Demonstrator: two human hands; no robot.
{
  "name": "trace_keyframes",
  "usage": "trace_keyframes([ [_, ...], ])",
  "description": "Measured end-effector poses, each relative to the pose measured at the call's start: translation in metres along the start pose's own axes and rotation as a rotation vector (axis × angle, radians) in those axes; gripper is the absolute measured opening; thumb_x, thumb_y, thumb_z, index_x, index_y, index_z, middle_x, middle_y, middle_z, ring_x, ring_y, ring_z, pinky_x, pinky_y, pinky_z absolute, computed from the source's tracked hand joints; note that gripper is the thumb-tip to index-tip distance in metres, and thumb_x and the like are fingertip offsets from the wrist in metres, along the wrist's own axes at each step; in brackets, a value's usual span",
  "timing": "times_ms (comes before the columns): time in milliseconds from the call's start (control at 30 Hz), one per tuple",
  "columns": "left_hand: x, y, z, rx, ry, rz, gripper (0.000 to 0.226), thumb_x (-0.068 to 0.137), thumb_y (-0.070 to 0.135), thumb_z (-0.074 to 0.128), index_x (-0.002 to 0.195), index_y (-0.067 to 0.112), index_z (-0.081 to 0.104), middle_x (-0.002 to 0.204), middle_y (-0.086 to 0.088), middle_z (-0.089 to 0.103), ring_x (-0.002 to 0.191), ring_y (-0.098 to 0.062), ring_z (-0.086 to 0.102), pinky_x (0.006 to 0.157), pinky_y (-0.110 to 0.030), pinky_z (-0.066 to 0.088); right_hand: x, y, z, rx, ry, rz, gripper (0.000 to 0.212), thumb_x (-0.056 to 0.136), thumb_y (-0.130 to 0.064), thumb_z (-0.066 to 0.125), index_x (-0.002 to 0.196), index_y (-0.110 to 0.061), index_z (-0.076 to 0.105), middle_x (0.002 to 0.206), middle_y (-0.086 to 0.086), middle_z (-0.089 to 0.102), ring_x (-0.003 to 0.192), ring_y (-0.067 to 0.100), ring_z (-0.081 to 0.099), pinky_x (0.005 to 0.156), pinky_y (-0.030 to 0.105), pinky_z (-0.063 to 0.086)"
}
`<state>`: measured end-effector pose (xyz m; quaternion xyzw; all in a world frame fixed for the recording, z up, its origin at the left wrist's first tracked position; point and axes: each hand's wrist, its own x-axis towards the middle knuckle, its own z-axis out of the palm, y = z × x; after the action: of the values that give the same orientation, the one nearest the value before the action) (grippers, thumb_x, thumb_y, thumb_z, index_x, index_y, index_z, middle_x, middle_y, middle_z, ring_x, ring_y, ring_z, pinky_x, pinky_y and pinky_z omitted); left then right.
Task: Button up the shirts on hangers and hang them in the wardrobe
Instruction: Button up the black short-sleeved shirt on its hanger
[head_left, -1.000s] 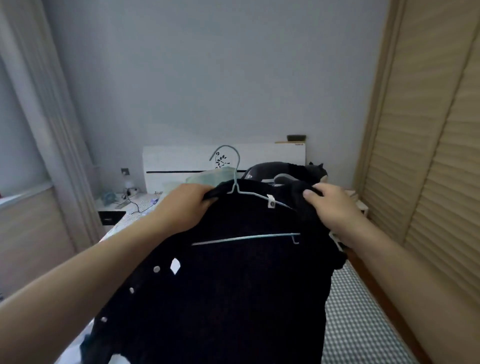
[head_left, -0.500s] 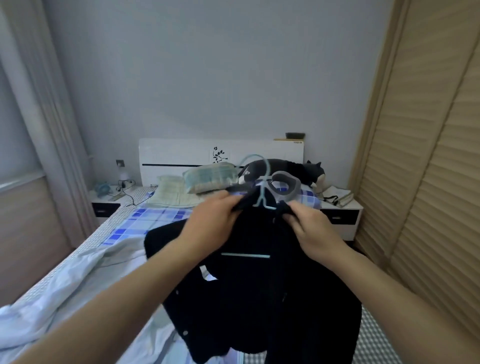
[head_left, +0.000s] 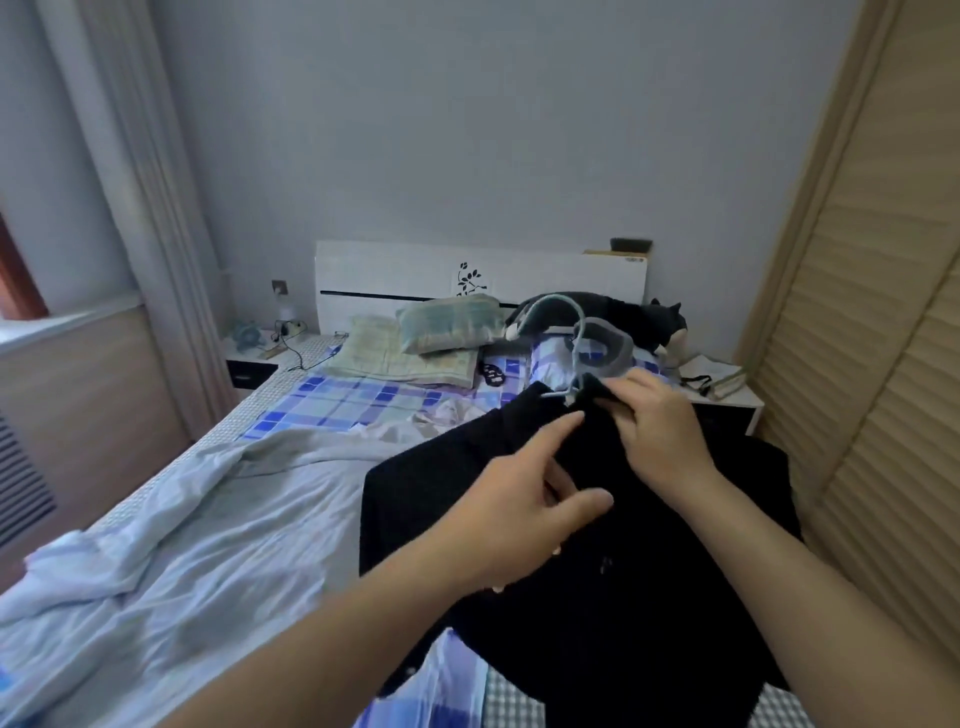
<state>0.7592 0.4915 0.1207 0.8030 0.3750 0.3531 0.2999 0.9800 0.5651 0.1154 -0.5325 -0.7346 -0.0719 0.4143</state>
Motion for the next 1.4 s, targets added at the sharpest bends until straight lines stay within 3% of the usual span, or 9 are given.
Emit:
trace_keyframes([
  [133,0.005,-0.056,-0.051,0.301,0.569,-0.008,0.037,0.101,0.039,0.053,0.137,0.029,0.058,0.128,0.005,0.059,0.123,-0.015,0.051,0.11,-0.032,0.036,0.002,0.025,-0.056,0.223,0.085,0.023,0.027,0.094,0.0,0.066,0.107,-0.02,0.075,0.088,-0.009,0.06,0.083,0.008,0.057,0.081,0.009,0.04],
  [333,0.023,-0.076,-0.076,-0.568,-0.292,-0.636,0.077,0.095,0.076,0.018,0.14,0.029,0.06,0.144,0.007,0.06,0.139,-0.013,0.049,0.127,-0.042,0.015,0.006,0.044,-0.112,0.424,0.009,0.031,0.053,0.097,-0.001,0.062,0.094,-0.053,0.072,0.096,0.006,0.061,0.089,0.008,0.059,0.084,0.013,0.043],
  [600,0.028,-0.032,0.032,-0.742,-0.568,-0.72,0.061,0.078,0.06,0.077,0.116,0.013,0.077,0.135,-0.012,0.065,0.12,-0.024,0.064,0.097,-0.031,0.054,-0.02,0.07,-0.119,0.331,-0.164,0.01,0.038,0.094,0.0,0.066,0.101,-0.037,0.072,0.095,0.007,0.061,0.093,0.019,0.06,0.09,0.021,0.043],
  [767,0.019,-0.033,0.054,-0.254,-0.232,-0.541,0.018,0.104,0.01,0.053,0.093,0.024,0.056,0.108,-0.008,0.061,0.088,-0.01,0.055,0.072,-0.007,0.044,-0.036,0.084,-0.128,0.354,-0.144,0.027,0.043,0.094,0.001,0.065,0.096,-0.041,0.069,0.089,-0.01,0.059,0.084,-0.001,0.056,0.081,0.009,0.04],
  [867,0.019,-0.029,0.035,-0.138,-0.359,-0.364,0.013,0.101,0.005,0.056,0.108,0.003,0.066,0.104,-0.015,0.068,0.096,-0.018,0.063,0.087,-0.027,0.049,-0.042,0.085,-0.132,0.32,-0.188,0.005,0.041,0.094,0.0,0.066,0.1,-0.041,0.069,0.093,-0.001,0.06,0.086,-0.001,0.056,0.084,0.009,0.04],
  [1033,0.032,-0.025,-0.017,0.354,0.368,-0.182,0.013,0.105,0.021,0.053,0.096,0.012,0.057,0.08,-0.004,0.061,0.078,-0.025,0.056,0.069,-0.031,0.036,-0.046,0.098,-0.121,0.153,-0.258,-0.097,0.033,0.092,0.003,0.067,0.11,-0.024,0.076,0.085,-0.013,0.054,0.084,-0.006,0.055,0.081,0.008,0.037],
  [1233,0.005,-0.017,-0.026,1.027,0.089,0.083,0.044,0.104,0.056,0.035,0.096,0.016,0.053,0.074,0.004,0.052,0.061,-0.033,0.056,0.056,-0.04,0.048,-0.034,0.094,-0.098,0.058,-0.012,-0.019,0.026,0.092,-0.002,0.068,0.116,-0.008,0.075,0.088,-0.008,0.059,0.087,0.022,0.061,0.08,0.011,0.037],
  [1333,-0.003,-0.015,-0.035,0.856,0.031,-0.153,0.032,0.096,0.061,0.049,0.088,0.03,0.053,0.075,0.012,0.054,0.075,-0.014,0.057,0.064,-0.032,0.04,-0.038,0.081,-0.096,0.146,-0.004,0.031,0.025,0.094,-0.003,0.066,0.116,-0.01,0.075,0.094,0.002,0.065,0.092,0.022,0.063,0.084,0.017,0.042],
  [1400,-0.016,0.007,-0.034,0.74,0.176,0.04,0.029,0.093,0.065,0.051,0.093,0.037,0.058,0.087,0.016,0.054,0.079,-0.003,0.052,0.069,-0.025,0.041,-0.041,0.066,-0.102,0.282,-0.038,0.026,0.024,0.095,-0.001,0.064,0.114,-0.011,0.075,0.097,0.004,0.067,0.093,0.014,0.062,0.085,0.009,0.041],
])
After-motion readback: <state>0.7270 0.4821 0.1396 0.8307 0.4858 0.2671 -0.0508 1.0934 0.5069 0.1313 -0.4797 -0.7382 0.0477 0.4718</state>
